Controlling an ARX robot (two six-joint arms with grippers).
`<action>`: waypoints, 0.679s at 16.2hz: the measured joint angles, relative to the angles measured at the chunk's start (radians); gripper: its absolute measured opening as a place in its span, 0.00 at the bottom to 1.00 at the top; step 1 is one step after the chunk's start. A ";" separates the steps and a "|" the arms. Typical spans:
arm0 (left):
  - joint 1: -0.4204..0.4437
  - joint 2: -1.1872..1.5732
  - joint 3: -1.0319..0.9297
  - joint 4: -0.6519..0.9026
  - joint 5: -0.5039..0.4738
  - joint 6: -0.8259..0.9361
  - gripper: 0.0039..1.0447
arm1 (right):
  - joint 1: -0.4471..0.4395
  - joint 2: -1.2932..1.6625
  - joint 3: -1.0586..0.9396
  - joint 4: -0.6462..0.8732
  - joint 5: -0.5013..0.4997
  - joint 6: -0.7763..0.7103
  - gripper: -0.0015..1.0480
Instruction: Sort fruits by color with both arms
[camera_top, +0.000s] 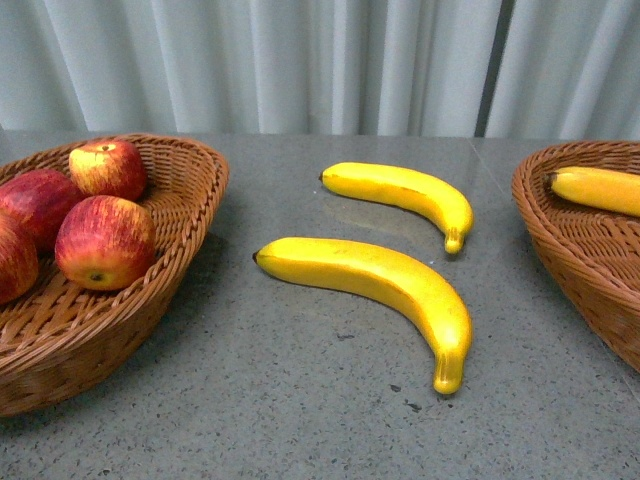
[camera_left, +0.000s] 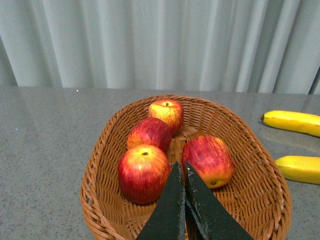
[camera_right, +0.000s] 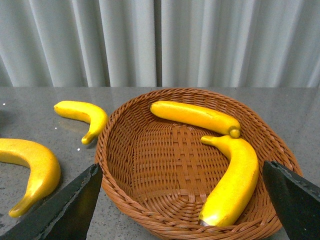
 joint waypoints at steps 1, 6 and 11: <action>0.000 -0.009 -0.003 -0.003 0.000 0.000 0.01 | 0.000 0.000 0.000 0.000 0.000 0.000 0.94; 0.000 -0.050 -0.024 -0.027 0.001 0.000 0.01 | 0.000 0.000 0.000 0.000 0.000 0.000 0.94; 0.000 -0.222 -0.082 -0.121 0.001 0.000 0.01 | 0.000 0.000 0.000 0.000 0.000 0.000 0.94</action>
